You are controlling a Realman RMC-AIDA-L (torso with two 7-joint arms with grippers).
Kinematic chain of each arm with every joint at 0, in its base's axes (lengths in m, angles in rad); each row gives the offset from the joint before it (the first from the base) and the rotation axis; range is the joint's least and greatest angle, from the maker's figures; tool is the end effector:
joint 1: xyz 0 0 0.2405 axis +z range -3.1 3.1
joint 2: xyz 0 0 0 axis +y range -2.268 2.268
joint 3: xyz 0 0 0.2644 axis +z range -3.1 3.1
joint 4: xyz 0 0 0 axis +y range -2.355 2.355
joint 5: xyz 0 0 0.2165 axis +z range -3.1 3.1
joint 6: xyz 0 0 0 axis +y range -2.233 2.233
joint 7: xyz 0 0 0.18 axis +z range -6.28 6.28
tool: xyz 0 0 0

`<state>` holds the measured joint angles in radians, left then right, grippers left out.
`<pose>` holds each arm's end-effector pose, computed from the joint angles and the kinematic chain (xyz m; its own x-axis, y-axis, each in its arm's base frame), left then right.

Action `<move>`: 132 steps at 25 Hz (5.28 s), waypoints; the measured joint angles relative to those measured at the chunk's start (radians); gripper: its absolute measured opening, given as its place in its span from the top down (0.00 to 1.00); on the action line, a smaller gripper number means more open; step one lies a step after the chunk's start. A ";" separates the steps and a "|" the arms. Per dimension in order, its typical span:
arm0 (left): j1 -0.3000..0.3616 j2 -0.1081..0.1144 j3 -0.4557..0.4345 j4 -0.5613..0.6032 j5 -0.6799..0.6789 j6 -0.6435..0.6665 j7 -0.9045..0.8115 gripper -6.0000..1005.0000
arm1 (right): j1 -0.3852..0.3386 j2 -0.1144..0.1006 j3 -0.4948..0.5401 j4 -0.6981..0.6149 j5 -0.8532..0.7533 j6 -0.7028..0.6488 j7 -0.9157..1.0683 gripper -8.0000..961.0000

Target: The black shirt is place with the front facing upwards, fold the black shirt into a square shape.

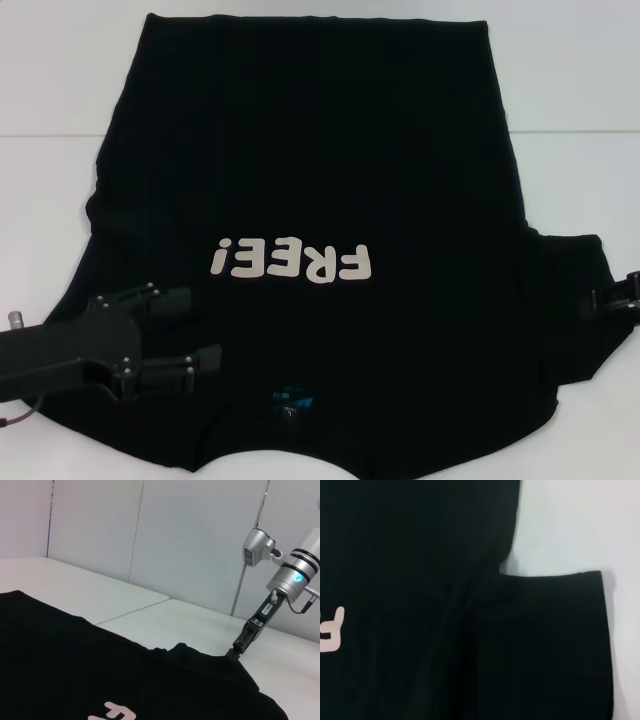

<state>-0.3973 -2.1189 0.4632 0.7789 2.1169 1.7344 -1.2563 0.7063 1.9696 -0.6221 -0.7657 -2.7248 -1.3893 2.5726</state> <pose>-0.2957 0.3032 -0.0080 0.7893 0.2916 0.5404 0.4625 -0.8612 -0.2109 0.3320 0.4026 0.0279 0.1712 -0.9515 -0.2555 -0.9311 -0.0716 -0.3575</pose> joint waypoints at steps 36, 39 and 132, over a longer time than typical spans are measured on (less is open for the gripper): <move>0.002 0.005 -0.014 -0.002 0.000 -0.002 -0.041 0.10 | -0.042 -0.015 -0.005 -0.137 0.115 -0.045 -0.017 0.90; 0.003 0.005 -0.015 0.000 0.000 -0.002 -0.042 0.10 | -0.049 -0.021 0.003 -0.164 0.172 -0.071 -0.029 0.90; -0.018 0.008 -0.022 0.000 0.008 -0.018 -0.061 0.10 | -0.017 0.001 -0.150 -0.107 -0.075 -0.115 0.035 0.11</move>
<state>-0.4157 -2.1107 0.4417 0.7793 2.1246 1.7164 -1.3177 0.6889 1.9710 -0.7719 -0.8725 -2.7996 -1.5045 2.6076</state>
